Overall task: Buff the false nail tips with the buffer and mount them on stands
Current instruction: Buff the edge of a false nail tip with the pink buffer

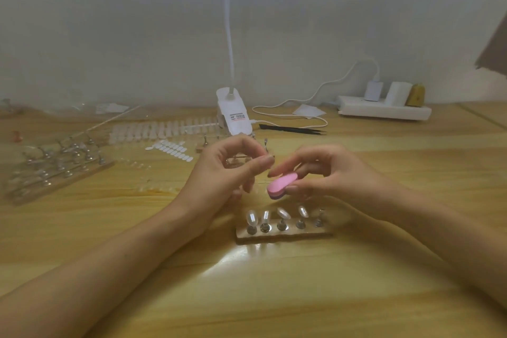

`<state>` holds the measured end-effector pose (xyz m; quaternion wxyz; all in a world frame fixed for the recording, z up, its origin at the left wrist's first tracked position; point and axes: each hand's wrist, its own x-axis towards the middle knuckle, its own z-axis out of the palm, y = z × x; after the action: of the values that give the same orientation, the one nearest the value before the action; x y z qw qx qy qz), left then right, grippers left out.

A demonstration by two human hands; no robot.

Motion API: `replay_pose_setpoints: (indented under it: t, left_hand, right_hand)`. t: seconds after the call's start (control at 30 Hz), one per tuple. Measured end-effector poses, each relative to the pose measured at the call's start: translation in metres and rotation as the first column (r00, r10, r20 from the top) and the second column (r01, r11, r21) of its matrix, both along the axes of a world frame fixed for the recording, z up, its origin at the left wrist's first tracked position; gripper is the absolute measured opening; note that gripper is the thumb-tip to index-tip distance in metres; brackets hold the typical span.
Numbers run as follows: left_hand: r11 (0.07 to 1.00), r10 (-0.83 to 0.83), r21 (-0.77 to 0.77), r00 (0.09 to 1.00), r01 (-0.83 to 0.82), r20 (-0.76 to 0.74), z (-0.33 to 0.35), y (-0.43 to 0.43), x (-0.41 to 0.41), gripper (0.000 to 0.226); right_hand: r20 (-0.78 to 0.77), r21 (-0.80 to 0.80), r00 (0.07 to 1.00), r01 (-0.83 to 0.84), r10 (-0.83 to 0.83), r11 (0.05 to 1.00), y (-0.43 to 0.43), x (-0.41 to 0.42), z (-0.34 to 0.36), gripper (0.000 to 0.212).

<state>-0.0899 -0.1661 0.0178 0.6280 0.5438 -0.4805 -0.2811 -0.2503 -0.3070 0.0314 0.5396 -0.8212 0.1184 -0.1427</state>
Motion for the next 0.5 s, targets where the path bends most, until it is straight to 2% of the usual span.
replay_pose_setpoints:
  t: [0.07, 0.13, 0.23, 0.3, 0.43, 0.5]
  left_hand:
    - [0.999, -0.039, -0.017, 0.999, 0.04, 0.03, -0.001, 0.0, -0.002, 0.012]
    - [0.997, -0.07, -0.041, 0.995, 0.073, 0.071, -0.002, 0.0, -0.004, 0.011]
    - [0.996, -0.063, -0.058, 0.99, 0.071, 0.129, -0.003, -0.002, -0.003, 0.01]
    - [0.997, -0.042, -0.061, 0.989, 0.051, 0.143, -0.004, -0.002, -0.003, 0.01]
    - [0.998, -0.017, -0.048, 0.982, 0.027, 0.19, -0.009, -0.004, -0.003, 0.009]
    - [0.999, -0.006, -0.049, 0.981, 0.016, 0.196, -0.01, -0.005, -0.002, 0.01]
  right_hand:
    - [-0.014, 0.159, 1.0, -0.025, 0.028, 0.987, 0.004, 0.001, -0.004, 0.024]
    - [0.028, 0.249, 0.999, -0.038, 0.032, 0.968, 0.004, 0.002, -0.009, 0.031]
    - [0.119, 0.429, 0.989, 0.031, -0.09, 0.903, 0.001, 0.004, -0.009, 0.034]
    - [0.125, 0.465, 0.978, 0.091, -0.167, 0.881, 0.0, 0.003, -0.009, 0.031]
    - [0.119, 0.442, 0.991, 0.004, -0.063, 0.897, 0.009, 0.005, -0.013, 0.019]
    - [0.155, 0.498, 0.978, 0.044, -0.139, 0.866, 0.01, 0.007, -0.013, 0.017]
